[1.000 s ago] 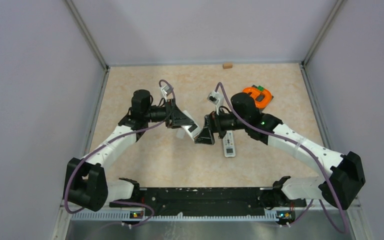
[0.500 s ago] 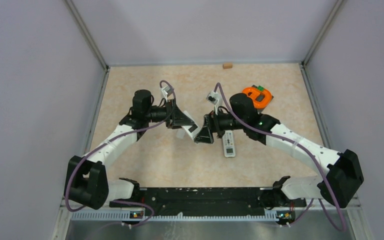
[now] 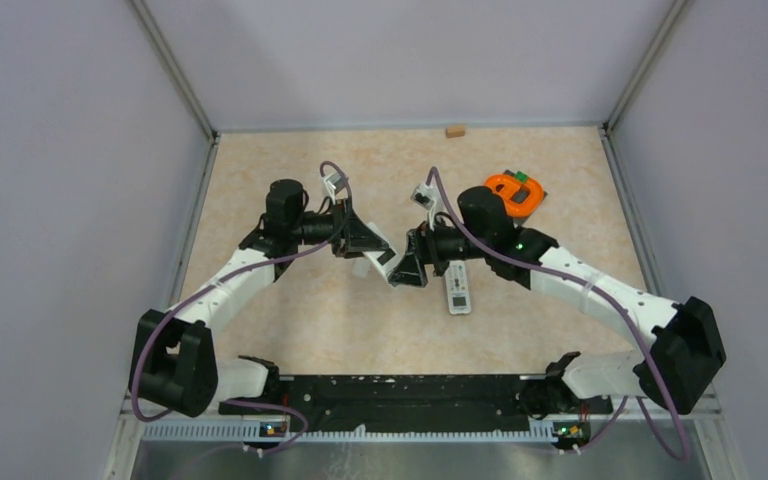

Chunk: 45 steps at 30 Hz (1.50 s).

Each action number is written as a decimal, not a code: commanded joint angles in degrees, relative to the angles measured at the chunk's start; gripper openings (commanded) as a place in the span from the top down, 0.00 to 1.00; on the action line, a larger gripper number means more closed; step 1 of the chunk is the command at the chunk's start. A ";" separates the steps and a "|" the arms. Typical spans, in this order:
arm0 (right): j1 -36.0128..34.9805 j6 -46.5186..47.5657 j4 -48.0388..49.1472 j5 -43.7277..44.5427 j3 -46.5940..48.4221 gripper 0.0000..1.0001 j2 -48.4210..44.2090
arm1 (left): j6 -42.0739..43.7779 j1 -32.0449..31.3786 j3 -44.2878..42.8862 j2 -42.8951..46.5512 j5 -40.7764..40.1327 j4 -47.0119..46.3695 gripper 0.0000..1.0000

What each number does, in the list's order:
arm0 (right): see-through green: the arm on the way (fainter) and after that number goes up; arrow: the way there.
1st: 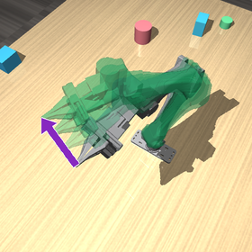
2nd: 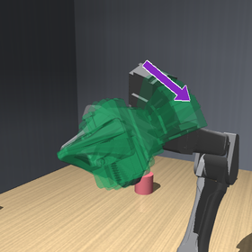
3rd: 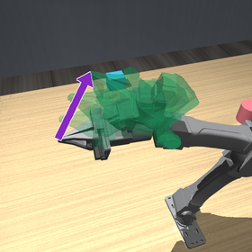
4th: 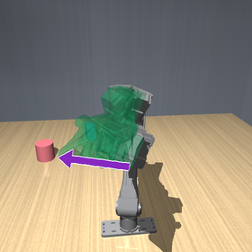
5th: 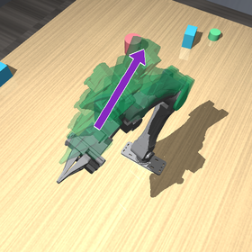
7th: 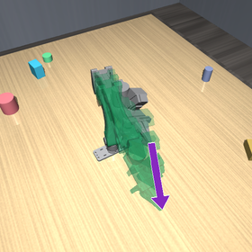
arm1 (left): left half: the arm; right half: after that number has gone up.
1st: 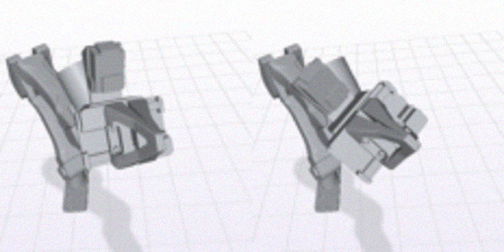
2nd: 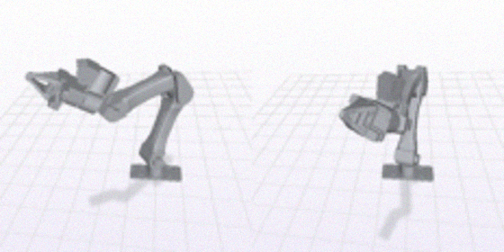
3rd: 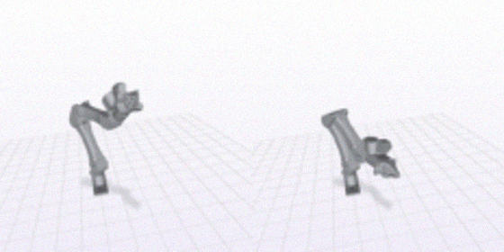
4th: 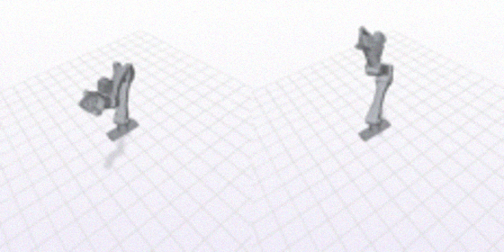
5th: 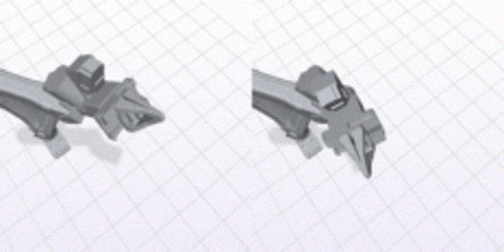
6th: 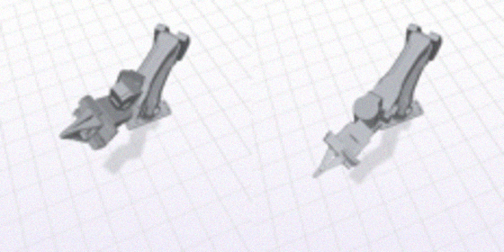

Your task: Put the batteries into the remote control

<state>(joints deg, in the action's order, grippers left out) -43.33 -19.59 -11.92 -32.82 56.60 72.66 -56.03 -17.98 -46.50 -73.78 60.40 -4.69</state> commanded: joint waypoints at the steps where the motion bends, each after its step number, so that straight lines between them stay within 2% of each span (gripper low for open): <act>1: -0.17 2.23 1.73 -0.96 -0.11 0.22 0.88 | -0.57 0.23 -2.32 -0.27 0.33 -1.38 1.00; 6: -0.18 2.37 1.50 -0.53 -0.01 0.24 1.22 | -0.57 0.22 -2.30 -0.27 0.33 -1.38 1.00; 22: -0.17 0.46 4.61 -0.03 -0.86 0.48 1.86 | -0.57 0.22 -2.11 -0.08 1.45 -1.55 1.00; 29: -0.17 1.22 7.30 0.21 -3.02 0.51 1.88 | -5.42 0.22 -2.32 1.14 3.80 -4.11 1.00; 35: -0.18 2.37 13.36 0.11 -6.80 0.54 0.67 | -9.76 0.26 -2.59 1.68 6.46 -5.71 1.00; 40: -0.18 1.86 15.47 1.34 -7.43 0.54 0.20 | -8.76 0.31 -2.54 2.38 6.51 -5.18 1.00; 45: -0.17 -3.21 13.79 2.81 -5.06 0.30 -0.56 | -3.91 1.13 -1.68 3.02 3.95 -4.59 1.00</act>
<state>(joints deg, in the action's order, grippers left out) -43.31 -20.49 1.39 -33.12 50.13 72.53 -59.59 -16.86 -46.50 -74.08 62.24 -5.91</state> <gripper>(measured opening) 0.628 0.256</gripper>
